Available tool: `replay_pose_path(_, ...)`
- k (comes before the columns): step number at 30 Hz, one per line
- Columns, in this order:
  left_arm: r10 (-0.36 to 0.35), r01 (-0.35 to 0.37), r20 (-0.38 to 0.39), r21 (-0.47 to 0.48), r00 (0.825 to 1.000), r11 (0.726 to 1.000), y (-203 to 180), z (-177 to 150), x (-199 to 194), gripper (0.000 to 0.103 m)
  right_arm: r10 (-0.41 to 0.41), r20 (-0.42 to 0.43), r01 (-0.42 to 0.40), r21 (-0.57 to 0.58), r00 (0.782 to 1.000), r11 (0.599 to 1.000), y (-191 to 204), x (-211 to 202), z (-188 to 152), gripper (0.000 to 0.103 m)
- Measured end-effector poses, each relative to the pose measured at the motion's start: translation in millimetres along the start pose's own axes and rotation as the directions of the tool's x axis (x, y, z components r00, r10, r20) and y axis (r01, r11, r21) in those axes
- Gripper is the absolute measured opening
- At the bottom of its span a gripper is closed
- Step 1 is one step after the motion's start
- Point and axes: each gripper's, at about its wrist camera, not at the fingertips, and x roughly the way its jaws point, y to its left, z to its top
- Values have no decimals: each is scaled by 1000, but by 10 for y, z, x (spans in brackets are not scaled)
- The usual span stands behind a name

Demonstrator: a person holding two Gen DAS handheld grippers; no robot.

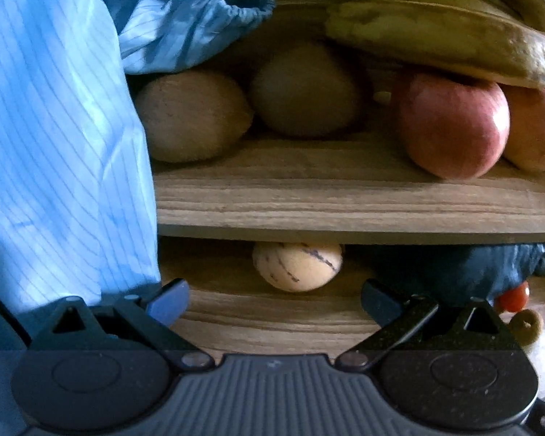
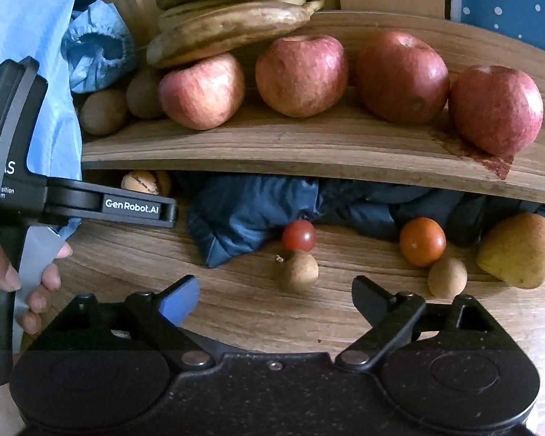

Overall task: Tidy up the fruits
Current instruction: 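Lower the left tool toward the striped cream fruit while the right tool approaches a small brown fruit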

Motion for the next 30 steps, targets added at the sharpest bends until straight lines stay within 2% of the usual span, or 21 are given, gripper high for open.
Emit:
replay_pose_path(5, -15, 15, 29, -5, 999, 1000, 17, -16, -16, 102, -17, -2, 17, 3, 1000, 1000, -19, 5, -16, 82)
replay_pose_path(10, -19, 19, 60, -3, 998, 1000, 66, 7, -26, 98, -31, -7, 31, 5, 999, 1000, -23, 36, -5, 77)
replay_pose_path(15, -31, 31, 65, 1, 997, 1000, 24, 37, -69, 84, -41, -14, 41, -4, 999, 999, 2, 88, 39, 67)
replay_pose_path(19, -40, 40, 62, -7, 997, 999, 34, 24, -32, 78, -43, -19, 42, -9, 999, 999, 13, 113, 54, 59)
replay_pose_path(25, -67, 68, 64, -16, 996, 998, 93, 5, 13, 65, -48, -20, 48, -11, 999, 999, 19, 130, 61, 56)
replay_pose_path(27, -79, 80, 63, -16, 995, 997, 96, 0, 18, 57, -49, -20, 49, -13, 999, 999, 21, 130, 63, 54)
replay_pose_path(30, -89, 91, 61, -20, 994, 996, 145, -17, 12, 55, -49, -20, 49, -13, 999, 999, 20, 133, 62, 52)
